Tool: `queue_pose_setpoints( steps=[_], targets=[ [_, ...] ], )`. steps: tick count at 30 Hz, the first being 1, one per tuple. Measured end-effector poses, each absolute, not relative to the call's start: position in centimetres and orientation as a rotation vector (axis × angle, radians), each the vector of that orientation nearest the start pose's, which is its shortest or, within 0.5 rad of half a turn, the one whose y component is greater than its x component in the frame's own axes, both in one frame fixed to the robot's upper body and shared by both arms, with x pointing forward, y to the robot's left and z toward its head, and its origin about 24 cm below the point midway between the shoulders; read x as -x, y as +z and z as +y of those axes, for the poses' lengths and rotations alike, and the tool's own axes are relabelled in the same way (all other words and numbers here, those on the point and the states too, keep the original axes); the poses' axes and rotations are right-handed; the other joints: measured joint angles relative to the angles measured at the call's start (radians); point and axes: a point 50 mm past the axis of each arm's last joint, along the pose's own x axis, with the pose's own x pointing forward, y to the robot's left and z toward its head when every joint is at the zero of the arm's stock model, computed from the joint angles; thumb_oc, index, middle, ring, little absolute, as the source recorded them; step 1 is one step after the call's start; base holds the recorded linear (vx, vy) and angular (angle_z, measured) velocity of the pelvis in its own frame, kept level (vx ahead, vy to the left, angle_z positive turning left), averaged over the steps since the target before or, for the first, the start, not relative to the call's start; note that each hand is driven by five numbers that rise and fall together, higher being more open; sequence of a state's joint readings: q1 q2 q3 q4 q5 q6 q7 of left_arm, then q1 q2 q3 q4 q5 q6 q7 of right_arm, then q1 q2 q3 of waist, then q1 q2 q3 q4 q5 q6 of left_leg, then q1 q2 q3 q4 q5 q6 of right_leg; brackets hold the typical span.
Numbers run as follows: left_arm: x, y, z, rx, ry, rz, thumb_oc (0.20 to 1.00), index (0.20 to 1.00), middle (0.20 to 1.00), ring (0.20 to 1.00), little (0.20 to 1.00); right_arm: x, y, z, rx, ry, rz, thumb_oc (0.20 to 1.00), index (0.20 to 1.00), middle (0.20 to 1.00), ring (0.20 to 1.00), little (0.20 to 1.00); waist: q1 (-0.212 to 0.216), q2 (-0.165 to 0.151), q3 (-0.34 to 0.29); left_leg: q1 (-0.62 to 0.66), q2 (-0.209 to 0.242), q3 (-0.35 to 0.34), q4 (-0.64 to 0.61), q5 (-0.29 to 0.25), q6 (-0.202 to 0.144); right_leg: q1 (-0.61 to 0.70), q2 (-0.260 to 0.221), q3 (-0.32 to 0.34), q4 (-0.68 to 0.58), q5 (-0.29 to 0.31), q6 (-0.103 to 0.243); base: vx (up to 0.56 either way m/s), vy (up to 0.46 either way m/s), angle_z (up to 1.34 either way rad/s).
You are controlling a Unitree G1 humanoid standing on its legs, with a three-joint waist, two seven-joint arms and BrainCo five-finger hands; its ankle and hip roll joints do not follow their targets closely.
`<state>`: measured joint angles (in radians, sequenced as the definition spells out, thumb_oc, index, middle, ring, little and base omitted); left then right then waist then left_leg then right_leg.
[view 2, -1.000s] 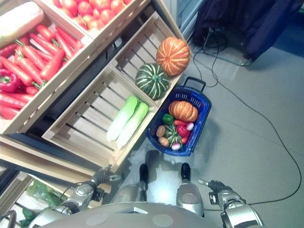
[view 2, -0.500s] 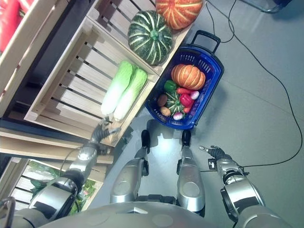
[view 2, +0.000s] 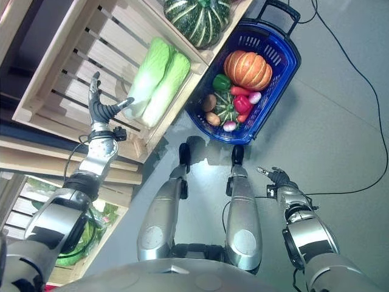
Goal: Pick up fruits and vegetables into the basket
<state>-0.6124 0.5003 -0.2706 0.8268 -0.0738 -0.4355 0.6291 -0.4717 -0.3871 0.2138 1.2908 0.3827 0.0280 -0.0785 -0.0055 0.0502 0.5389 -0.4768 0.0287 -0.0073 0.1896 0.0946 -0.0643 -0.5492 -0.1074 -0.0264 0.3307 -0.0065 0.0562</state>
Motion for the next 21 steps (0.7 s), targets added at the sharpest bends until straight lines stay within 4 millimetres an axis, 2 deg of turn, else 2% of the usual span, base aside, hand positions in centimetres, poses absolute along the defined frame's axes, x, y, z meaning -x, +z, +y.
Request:
queue_pose_setpoints(
  steps=[4,7,11,15,21],
  targets=[
    [-35.2,11.7,25.1,-0.561,0.533,-0.345,1.000,1.000,1.000,1.000,1.000,-26.0,-7.3,-26.9,0.194,-0.271,0.819,1.000,1.000,1.000,1.000,1.000,-0.024,-0.016,0.009,-0.054,0.003,-0.005,0.040,0.001,0.001,-0.045,0.015,0.023,0.023,0.001,0.000,-0.01,0.004,-0.01],
    [-35.8,12.9,24.9,-0.599,0.531,-0.365,1.000,1.000,1.000,1.000,1.000,-26.0,-7.3,-26.8,0.202,-0.265,0.820,1.000,1.000,1.000,1.000,1.000,-0.031,-0.027,0.014,-0.062,0.003,-0.001,0.049,0.000,0.000,-0.055,0.016,0.032,0.031,0.001,0.000,-0.01,0.000,-0.02],
    [-36.7,14.1,25.5,-0.691,0.554,-0.343,1.000,1.000,1.000,1.000,1.000,-26.7,-6.8,-26.5,0.211,-0.249,0.804,1.000,1.000,1.000,1.000,1.000,-0.046,-0.029,0.014,-0.085,0.002,0.000,0.050,0.001,0.000,-0.080,0.020,0.040,0.037,0.002,-0.001,0.00,0.000,0.00],
    [-37.4,13.8,25.9,-0.803,0.542,-0.265,1.000,1.000,1.000,1.000,1.000,-27.6,-6.2,-26.2,0.231,-0.229,0.786,1.000,1.000,1.000,1.000,1.000,-0.058,-0.031,0.015,-0.088,0.004,0.000,0.052,0.003,0.001,-0.082,0.024,0.043,0.036,0.010,-0.004,0.00,0.003,-0.02],
    [-38.0,14.0,26.0,-0.875,0.506,-0.214,1.000,1.000,1.000,1.000,1.000,-28.7,-5.4,-25.8,0.243,-0.201,0.758,1.000,1.000,1.000,1.000,1.000,-0.076,-0.032,0.015,-0.088,0.005,0.001,0.054,-0.002,0.001,-0.082,0.024,0.044,0.037,0.010,-0.004,0.00,0.000,0.00]
  ],
)
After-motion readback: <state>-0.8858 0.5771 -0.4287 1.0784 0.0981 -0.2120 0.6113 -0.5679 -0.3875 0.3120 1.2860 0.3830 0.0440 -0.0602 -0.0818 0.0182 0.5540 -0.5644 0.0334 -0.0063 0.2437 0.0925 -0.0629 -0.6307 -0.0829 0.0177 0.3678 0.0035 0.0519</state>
